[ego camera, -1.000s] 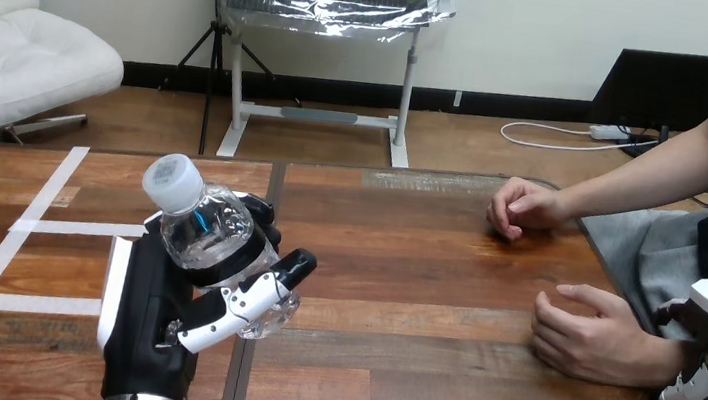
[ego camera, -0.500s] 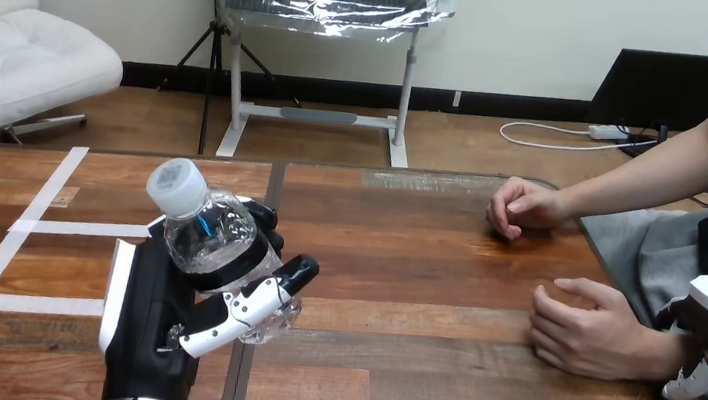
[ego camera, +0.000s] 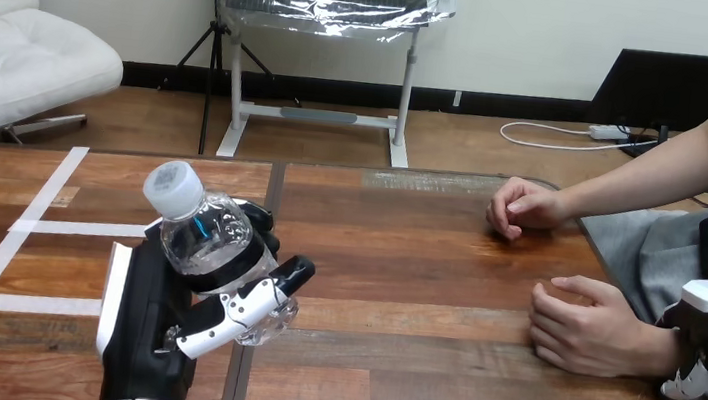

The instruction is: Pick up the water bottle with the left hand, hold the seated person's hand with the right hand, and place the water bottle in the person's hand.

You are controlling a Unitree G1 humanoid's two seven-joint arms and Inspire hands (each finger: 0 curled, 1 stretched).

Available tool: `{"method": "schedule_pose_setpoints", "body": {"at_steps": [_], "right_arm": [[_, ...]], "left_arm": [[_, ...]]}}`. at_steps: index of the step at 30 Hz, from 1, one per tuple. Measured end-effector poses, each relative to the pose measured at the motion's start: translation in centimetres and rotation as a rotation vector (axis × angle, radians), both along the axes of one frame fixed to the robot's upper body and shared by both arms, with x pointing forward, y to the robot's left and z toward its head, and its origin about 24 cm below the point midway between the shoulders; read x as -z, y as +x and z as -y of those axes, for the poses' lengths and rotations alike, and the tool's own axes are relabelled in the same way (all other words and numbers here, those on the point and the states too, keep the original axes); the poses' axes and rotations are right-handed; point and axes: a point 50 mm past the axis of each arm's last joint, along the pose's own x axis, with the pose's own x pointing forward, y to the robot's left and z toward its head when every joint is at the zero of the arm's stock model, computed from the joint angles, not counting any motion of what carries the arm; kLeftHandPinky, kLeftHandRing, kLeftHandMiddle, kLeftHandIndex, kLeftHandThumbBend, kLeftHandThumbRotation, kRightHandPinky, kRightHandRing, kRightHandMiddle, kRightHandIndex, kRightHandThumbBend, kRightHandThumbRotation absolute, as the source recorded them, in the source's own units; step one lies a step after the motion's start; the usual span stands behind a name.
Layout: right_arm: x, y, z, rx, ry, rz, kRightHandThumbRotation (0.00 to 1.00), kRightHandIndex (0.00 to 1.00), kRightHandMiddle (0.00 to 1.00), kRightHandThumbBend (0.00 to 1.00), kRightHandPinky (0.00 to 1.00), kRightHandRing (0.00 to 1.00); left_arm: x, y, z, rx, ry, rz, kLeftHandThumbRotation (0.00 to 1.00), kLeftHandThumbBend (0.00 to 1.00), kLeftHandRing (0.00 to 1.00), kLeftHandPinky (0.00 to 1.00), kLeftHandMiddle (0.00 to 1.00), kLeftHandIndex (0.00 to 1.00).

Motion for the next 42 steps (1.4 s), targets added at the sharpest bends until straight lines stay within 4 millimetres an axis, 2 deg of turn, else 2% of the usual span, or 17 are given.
{"method": "schedule_pose_setpoints", "body": {"at_steps": [6,18,33,39,42], "right_arm": [[0.01,0.05,-0.05,0.006,0.003,-0.009,0.0,0.76,0.71,0.67,0.51,0.62],[-0.34,0.57,-0.27,0.038,0.011,-0.056,0.0,0.75,0.7,0.64,0.51,0.61],[-0.37,0.89,-0.51,0.053,-0.005,-0.06,0.0,0.7,0.72,0.63,0.56,0.64],[-0.38,0.89,-0.49,0.058,0.009,-0.055,0.0,0.74,0.74,0.63,0.59,0.66],[-0.37,0.86,-0.41,0.066,0.022,-0.05,0.0,0.72,0.73,0.63,0.58,0.65]], "left_arm": [[0.06,0.01,0.0,-0.003,-0.002,-0.006,0.0,0.64,0.43,0.44,0.46,0.49],[0.13,0.01,-0.04,-0.017,-0.001,-0.015,0.0,0.65,0.43,0.43,0.45,0.49],[0.15,-0.01,-0.15,-0.02,0.0,-0.016,0.0,0.65,0.43,0.44,0.45,0.49],[0.19,-0.05,-0.21,-0.023,0.001,-0.018,0.0,0.65,0.43,0.43,0.45,0.49],[0.22,-0.07,-0.24,-0.024,0.001,-0.019,0.0,0.64,0.43,0.43,0.45,0.49]]}}
